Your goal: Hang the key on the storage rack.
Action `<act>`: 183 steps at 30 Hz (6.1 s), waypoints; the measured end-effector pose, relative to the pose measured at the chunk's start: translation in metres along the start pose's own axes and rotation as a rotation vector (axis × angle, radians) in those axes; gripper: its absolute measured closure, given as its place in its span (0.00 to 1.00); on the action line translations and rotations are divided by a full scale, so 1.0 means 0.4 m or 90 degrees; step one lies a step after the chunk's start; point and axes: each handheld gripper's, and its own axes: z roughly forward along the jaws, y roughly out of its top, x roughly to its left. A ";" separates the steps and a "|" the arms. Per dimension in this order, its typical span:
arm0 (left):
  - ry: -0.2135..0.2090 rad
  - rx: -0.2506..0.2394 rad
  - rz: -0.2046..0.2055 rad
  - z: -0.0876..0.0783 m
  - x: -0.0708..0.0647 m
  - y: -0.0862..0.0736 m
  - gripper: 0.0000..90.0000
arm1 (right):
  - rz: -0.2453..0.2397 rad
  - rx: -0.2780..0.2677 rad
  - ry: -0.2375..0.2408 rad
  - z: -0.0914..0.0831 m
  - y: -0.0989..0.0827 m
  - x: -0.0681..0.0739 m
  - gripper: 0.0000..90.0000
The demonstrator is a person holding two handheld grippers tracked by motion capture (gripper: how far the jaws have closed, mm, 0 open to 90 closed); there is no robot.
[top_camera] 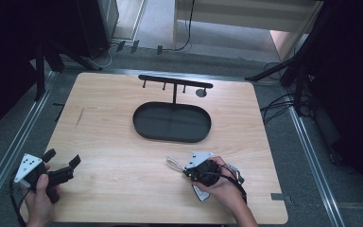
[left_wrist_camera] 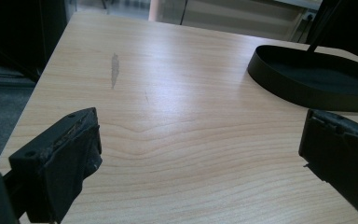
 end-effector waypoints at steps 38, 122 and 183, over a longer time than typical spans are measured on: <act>0.000 -0.001 0.000 0.000 0.000 0.000 0.00 | 0.119 -0.325 -0.168 -0.085 0.052 0.015 0.92; -0.003 -0.008 -0.003 -0.001 0.001 -0.001 0.00 | 0.260 -0.380 -0.438 0.052 0.231 -0.162 0.92; 0.000 -0.009 0.004 0.000 -0.002 -0.001 0.00 | 0.317 -0.360 -0.354 -0.141 -0.105 -0.165 0.00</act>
